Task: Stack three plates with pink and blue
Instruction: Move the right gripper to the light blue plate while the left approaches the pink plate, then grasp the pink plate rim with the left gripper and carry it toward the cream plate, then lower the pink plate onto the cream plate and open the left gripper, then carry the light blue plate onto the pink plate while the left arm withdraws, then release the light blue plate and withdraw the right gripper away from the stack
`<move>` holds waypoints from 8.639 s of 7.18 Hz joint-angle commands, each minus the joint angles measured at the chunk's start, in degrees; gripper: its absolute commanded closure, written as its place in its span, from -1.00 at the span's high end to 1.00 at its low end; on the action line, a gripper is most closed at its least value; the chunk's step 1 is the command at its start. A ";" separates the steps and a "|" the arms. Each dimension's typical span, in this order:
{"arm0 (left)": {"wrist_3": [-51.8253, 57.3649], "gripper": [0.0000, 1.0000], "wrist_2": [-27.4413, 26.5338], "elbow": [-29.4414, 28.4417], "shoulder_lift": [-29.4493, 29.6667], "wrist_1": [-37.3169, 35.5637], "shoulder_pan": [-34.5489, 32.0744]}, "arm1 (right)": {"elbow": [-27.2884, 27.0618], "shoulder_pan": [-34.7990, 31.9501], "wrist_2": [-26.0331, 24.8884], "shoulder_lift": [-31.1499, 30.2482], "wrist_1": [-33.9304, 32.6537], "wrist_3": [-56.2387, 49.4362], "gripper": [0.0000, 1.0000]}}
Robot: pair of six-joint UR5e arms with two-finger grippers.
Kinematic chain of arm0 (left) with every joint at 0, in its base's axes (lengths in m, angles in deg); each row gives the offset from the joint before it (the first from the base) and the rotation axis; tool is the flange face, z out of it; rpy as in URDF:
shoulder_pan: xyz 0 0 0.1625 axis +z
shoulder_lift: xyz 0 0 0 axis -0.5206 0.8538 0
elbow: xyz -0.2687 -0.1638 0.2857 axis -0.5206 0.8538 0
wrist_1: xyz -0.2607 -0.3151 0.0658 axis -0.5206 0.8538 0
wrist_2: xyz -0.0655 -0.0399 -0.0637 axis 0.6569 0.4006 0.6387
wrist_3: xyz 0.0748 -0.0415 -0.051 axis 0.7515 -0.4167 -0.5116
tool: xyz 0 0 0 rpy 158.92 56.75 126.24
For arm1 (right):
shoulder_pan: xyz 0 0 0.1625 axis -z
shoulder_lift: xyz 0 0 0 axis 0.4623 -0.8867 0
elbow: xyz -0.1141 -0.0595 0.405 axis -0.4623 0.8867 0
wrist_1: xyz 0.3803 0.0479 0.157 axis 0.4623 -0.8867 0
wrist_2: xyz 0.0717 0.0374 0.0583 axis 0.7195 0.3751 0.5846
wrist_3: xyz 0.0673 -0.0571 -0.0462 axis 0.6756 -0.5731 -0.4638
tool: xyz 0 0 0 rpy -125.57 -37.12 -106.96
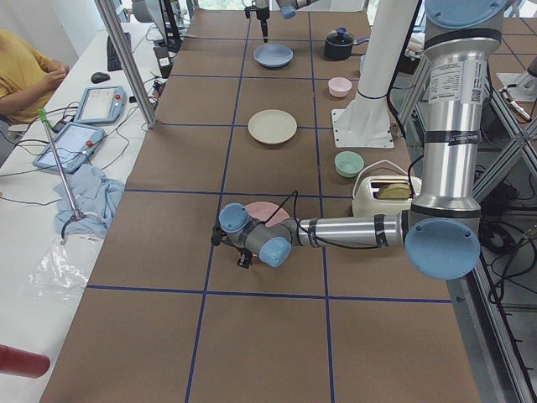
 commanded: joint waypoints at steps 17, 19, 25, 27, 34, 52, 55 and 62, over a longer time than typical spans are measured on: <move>-52.35 -1.00 -9.04 14.30 27.99 -7.25 25.40 | -1.02 1.01 -0.10 0.97 0.09 2.88 0.99; -52.26 -1.00 -9.40 13.25 28.08 -6.46 26.02 | -0.93 1.01 -0.10 0.88 0.00 2.88 0.99; -55.42 0.60 -9.40 14.20 28.61 0.40 26.20 | 6.06 2.15 -0.10 0.44 8.90 3.66 0.99; -55.51 0.60 -9.31 15.17 28.52 0.14 25.14 | 9.09 3.11 -0.01 0.00 18.69 10.76 0.91; -54.47 0.57 -8.70 20.08 22.85 0.57 18.84 | 6.20 3.38 4.10 -2.46 19.42 12.45 -1.00; -31.08 0.57 -6.76 23.44 6.73 0.75 9.14 | -8.23 40.56 -24.88 27.07 12.22 74.07 1.00; -28.64 0.56 -6.94 23.53 5.85 0.75 8.88 | -9.10 32.60 -19.64 22.36 12.13 72.50 1.00; 14.58 0.93 -8.26 20.11 -8.03 -0.04 -12.80 | -7.43 -6.59 -4.76 -2.90 -2.56 1.58 1.00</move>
